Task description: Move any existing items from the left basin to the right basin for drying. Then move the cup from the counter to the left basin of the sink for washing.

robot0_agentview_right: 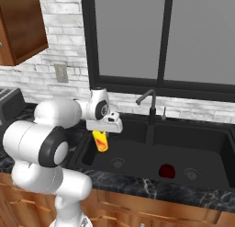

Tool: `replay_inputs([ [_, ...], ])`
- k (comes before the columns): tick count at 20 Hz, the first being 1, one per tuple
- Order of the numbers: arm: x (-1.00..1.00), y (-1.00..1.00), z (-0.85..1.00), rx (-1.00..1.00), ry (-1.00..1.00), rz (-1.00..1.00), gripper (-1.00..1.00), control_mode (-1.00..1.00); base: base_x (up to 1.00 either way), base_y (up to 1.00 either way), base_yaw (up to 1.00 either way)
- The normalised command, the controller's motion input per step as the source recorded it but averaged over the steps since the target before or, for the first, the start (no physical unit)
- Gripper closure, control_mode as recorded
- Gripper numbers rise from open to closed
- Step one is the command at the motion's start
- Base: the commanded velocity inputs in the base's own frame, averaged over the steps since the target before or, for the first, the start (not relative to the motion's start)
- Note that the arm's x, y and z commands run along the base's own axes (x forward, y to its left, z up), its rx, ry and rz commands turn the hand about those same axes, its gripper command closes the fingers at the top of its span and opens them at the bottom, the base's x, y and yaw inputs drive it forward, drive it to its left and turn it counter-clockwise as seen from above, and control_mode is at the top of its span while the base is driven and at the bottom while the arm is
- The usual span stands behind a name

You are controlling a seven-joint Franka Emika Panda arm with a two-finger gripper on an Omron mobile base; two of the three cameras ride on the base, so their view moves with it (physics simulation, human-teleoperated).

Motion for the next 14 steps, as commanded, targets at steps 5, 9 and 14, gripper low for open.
replay_inputs([
  [5,0.18,-0.27,-0.29,0.0,0.0,0.0,1.0,-1.0,0.0,0.0,0.0],
  [9,0.11,-0.22,-0.3,0.0,0.0,0.0,1.0,-1.0,0.0,0.0,0.0],
  [14,0.05,-0.19,-0.33,0.01,0.0,0.0,1.0,-1.0,0.0,0.0,0.0],
])
